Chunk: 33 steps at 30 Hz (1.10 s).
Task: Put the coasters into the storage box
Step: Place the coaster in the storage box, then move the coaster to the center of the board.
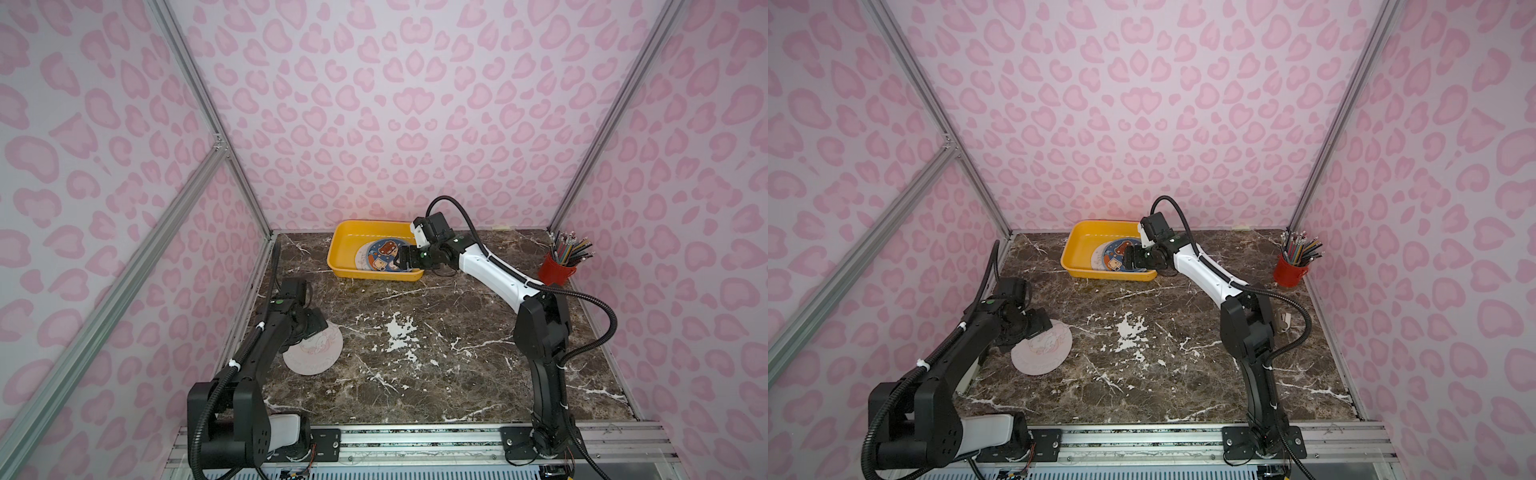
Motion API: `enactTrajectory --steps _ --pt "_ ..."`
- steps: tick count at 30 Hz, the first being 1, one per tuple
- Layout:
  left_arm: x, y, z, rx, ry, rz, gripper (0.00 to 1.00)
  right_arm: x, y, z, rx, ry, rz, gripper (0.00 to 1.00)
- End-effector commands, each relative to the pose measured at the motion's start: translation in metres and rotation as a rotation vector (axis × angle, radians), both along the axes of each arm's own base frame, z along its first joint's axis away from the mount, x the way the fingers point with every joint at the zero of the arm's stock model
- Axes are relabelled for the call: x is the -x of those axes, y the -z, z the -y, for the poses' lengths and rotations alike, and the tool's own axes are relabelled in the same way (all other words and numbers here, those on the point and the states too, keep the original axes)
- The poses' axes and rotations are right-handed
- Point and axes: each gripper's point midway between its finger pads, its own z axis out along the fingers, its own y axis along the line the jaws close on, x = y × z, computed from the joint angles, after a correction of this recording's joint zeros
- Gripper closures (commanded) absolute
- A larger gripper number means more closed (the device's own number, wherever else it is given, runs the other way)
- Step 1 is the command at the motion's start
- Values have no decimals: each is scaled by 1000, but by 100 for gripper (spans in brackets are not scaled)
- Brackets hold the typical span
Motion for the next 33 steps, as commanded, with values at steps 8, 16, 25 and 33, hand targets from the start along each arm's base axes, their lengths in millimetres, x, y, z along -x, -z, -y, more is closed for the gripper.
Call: enactTrajectory --steps 8,16,25,33 --pt "-7 13 -45 106 -177 38 1 16 -17 2 -16 -37 25 6" --pt "-6 31 -52 127 -188 -21 1 13 -24 -3 -18 -51 30 5" --pt "-3 50 -54 134 -192 -87 1 14 -33 -4 -29 -48 49 4" --pt "4 66 -41 202 -191 -124 1 17 -46 6 -36 -26 83 4"
